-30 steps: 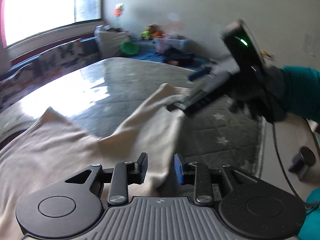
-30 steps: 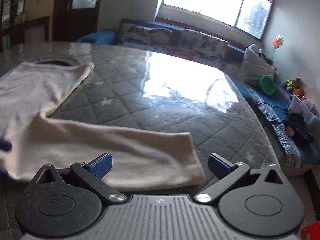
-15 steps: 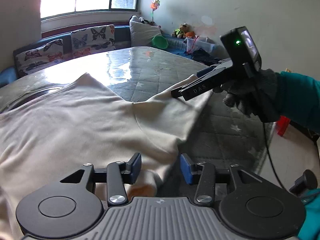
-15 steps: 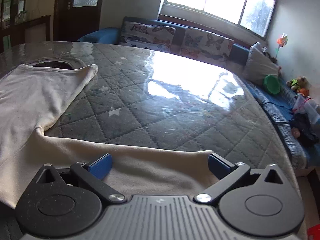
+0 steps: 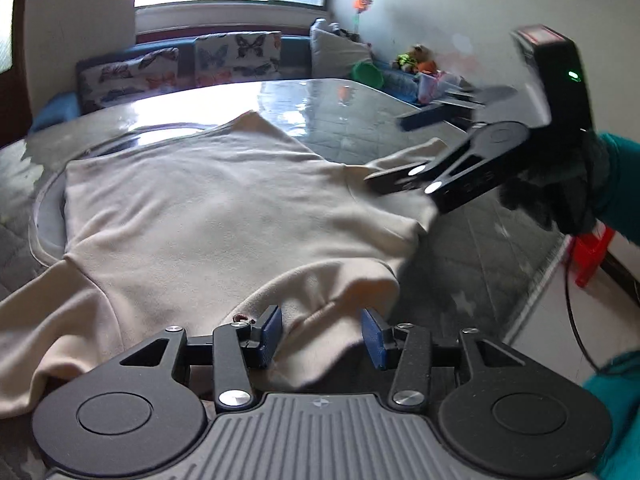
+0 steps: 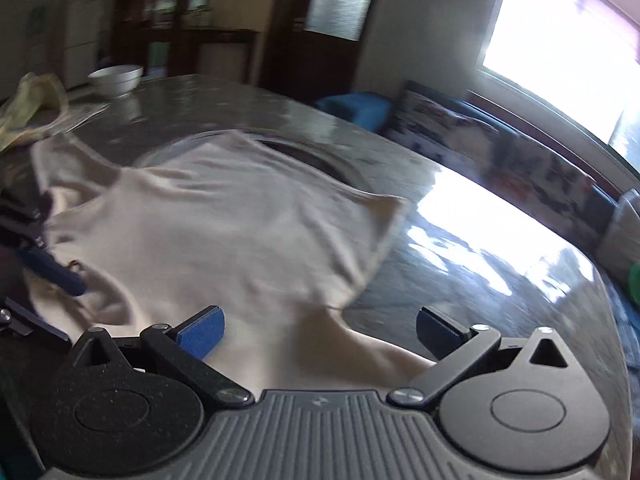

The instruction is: Fold clothes

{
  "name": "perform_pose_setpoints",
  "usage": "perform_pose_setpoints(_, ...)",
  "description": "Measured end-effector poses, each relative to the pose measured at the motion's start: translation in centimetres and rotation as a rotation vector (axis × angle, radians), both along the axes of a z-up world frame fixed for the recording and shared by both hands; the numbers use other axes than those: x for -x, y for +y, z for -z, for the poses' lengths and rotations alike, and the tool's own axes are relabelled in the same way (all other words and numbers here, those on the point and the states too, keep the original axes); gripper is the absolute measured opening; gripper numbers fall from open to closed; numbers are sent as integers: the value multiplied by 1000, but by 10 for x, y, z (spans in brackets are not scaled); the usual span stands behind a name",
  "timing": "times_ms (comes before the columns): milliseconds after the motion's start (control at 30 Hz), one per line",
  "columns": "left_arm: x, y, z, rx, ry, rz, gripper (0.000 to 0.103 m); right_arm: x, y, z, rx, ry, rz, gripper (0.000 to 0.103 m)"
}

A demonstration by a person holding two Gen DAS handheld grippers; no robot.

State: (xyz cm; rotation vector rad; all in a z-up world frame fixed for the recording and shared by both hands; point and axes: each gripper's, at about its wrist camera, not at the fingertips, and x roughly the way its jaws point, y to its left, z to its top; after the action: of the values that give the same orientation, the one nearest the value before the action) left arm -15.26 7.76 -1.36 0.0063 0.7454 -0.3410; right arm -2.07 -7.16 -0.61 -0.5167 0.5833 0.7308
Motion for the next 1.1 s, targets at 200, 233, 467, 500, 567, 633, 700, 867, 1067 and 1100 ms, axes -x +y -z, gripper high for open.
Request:
perform_pose_setpoints(200, 10, 11, -11, 20, -12, -10, 47, 27, 30, 23, 100, -26, -150, 103)
perform_pose_setpoints(233, 10, 13, -16, 22, -30, -17, 48, 34, 32, 26, 110, -36, -171, 103)
perform_pose_setpoints(467, -20, 29, -15, 37, -29, -131, 48, 47, 22, 16, 111, -62, -167, 103)
perform_pose_setpoints(500, -23, 30, -10, 45, -7, -132, 48, 46, 21, 17, 106, -49, -157, 103)
perform_pose_setpoints(567, -23, 29, -1, 29, 15, -128, 48, 43, 20, 20, 96, -23, -138, 103)
perform_pose_setpoints(633, -17, 26, 2, 5, 4, -114, 52, 44, 13, 19, 71, -11, -122, 103)
perform_pose_setpoints(700, -15, 26, 1, 5, 3, -108, 52, 41, 5, 13, 31, 8, -97, 103)
perform_pose_setpoints(867, -24, 18, -13, 1, -40, -102, 52, 21, -43, -4, -112, 73, 99, 103)
perform_pose_setpoints(1067, -46, -12, -21, 19, -69, -32, 52, -6, -114, -3, -198, 90, 388, 103)
perform_pose_setpoints(1100, -50, -18, -20, 14, -68, -21, 52, -11, -125, -1, -203, 88, 434, 103)
